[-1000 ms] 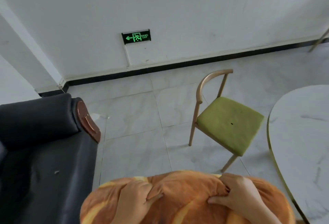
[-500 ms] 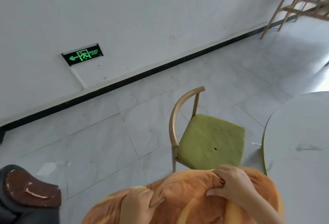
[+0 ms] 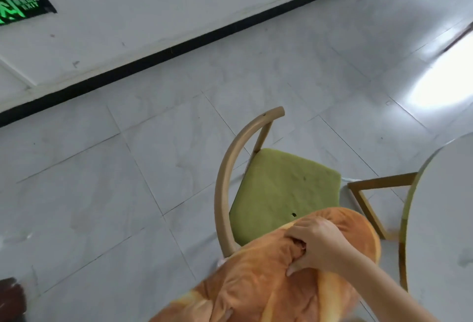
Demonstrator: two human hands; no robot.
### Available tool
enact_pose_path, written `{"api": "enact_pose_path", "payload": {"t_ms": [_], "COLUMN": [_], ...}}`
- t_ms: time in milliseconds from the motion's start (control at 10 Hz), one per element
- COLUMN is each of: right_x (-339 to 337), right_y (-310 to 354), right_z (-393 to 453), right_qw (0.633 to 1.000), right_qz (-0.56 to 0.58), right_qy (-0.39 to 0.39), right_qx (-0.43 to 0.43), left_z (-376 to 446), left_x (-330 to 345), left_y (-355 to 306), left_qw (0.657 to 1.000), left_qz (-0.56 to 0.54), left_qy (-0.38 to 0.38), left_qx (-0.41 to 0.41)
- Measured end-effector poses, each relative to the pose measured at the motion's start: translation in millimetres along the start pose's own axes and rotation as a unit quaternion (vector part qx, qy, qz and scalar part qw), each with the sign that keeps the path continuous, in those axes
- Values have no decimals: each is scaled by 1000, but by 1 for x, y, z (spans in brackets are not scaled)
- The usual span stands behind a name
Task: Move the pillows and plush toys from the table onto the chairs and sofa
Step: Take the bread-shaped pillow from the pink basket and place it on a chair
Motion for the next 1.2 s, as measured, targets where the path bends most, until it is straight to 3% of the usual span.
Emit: {"api": "enact_pose_path", "payload": {"t_ms": [100,200,300,500,600,700,800,900,1000,1100,1200], "right_x": [8,5,-6,-49,-54,-24,38,69,82,103,114], "right_y": [-30,-62,-94,-146,-168,-178,-179,-174,-186,-187,-183], "right_z": [0,11,25,78,95,85,55,39,23,13,13], "right_qw": [997,995,997,998,991,964,920,867,777,680,662], "right_qz": [18,-21,-59,-50,-12,70,209,323,394,493,515], "right_qy": [67,99,55,21,-51,-139,-125,-165,-240,-244,-217], "right_qx": [19,10,-13,18,120,215,306,341,427,484,500], "left_z": [15,55,75,132,164,188,201,211,213,213,221], "left_x": [42,52,63,70,68,91,97,93,98,107,105], "left_y": [-103,-189,-222,-246,-246,-241,-238,-237,-235,-234,-239], "left_qw": [971,987,979,933,908,905,922,923,920,928,932], "left_qz": [62,-76,-150,-257,-278,-298,-216,-201,-198,-124,-108], "left_qy": [195,73,17,-80,-105,1,74,96,153,185,181], "left_qx": [-120,-121,-137,-240,-294,-303,-312,-313,-302,-299,-293]}}
Point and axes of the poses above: each hand's wrist, its own z-axis towards the middle knuckle, its own x-axis out of the palm, y = z × x, the point moved 6 cm from there along z, towards the middle knuckle, and after that the axes turned 12 degrees about -x, right-handed, at the moved point
